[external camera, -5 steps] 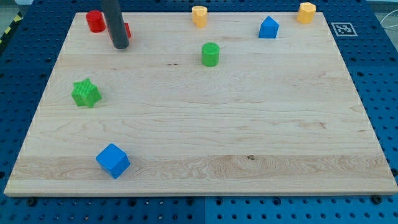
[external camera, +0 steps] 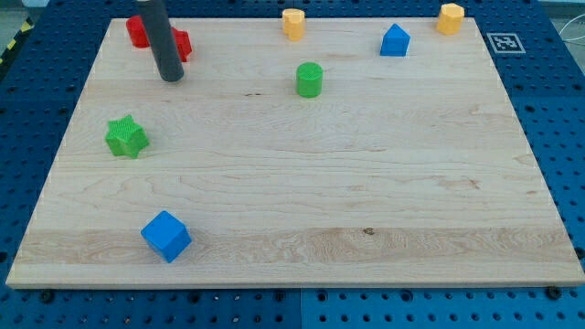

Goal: Move red star closer to red circle

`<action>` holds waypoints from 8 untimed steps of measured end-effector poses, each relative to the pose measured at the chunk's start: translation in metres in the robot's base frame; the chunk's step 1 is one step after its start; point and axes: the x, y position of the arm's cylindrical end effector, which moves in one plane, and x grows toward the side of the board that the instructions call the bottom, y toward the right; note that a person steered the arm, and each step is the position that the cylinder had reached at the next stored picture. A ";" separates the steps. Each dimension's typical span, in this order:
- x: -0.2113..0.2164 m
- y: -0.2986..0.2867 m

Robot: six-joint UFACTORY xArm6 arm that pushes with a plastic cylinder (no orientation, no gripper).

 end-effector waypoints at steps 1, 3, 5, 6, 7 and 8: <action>0.000 0.012; -0.002 0.027; -0.027 0.036; -0.038 0.034; -0.038 0.022; -0.041 0.016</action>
